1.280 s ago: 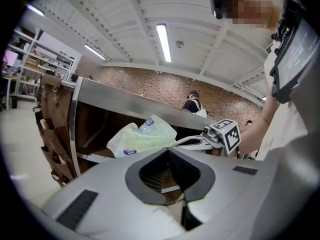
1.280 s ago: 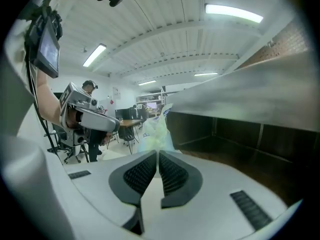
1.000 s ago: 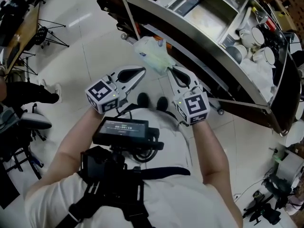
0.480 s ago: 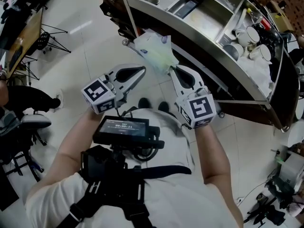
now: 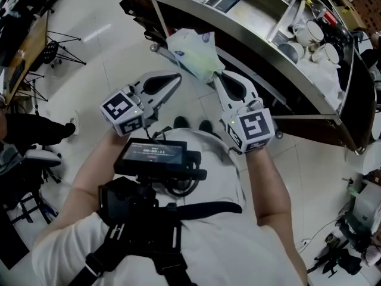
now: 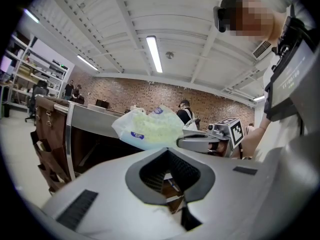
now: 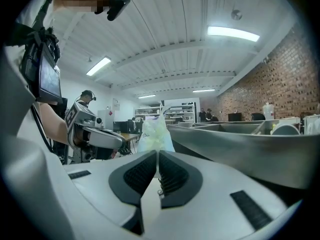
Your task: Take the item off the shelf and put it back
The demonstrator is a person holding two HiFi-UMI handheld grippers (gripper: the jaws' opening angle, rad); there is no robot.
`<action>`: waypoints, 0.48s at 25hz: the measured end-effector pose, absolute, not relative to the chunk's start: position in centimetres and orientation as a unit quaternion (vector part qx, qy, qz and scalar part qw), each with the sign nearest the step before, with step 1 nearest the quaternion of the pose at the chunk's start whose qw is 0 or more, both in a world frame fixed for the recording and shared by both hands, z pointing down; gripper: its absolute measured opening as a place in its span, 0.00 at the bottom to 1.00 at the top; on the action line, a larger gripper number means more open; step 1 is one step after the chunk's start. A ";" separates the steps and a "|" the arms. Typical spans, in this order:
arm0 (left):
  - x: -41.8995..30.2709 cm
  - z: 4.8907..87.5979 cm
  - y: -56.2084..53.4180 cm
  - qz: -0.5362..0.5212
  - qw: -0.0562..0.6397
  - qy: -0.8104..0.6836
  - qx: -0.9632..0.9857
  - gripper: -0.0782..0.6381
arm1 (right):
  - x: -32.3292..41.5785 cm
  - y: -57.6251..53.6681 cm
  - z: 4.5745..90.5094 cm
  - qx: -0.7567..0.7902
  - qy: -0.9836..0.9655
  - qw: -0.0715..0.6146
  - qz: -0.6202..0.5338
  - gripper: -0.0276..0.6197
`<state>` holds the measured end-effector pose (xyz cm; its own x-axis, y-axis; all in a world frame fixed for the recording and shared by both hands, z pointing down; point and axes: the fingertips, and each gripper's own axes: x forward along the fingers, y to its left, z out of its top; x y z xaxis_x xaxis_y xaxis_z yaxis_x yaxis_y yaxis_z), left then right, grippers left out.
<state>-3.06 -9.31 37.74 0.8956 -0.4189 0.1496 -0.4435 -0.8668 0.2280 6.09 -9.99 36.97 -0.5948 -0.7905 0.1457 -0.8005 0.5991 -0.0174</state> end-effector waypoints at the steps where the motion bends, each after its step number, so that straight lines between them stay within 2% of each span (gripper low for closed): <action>1: -3.0 37.8 -9.3 0.047 0.130 -0.223 0.965 0.11 | 6.1 -10.0 37.0 0.446 -0.892 0.062 0.041 0.08; 12: -3.1 37.7 -10.5 0.038 0.114 -0.214 0.969 0.11 | 5.9 -11.3 37.8 0.443 -0.893 0.069 0.049 0.08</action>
<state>-3.06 -10.46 37.67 0.9054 -0.4065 0.1229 -0.4239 -0.8821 0.2053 5.87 -11.34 37.82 -0.5983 -0.7835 0.1677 -0.7973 0.6030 -0.0266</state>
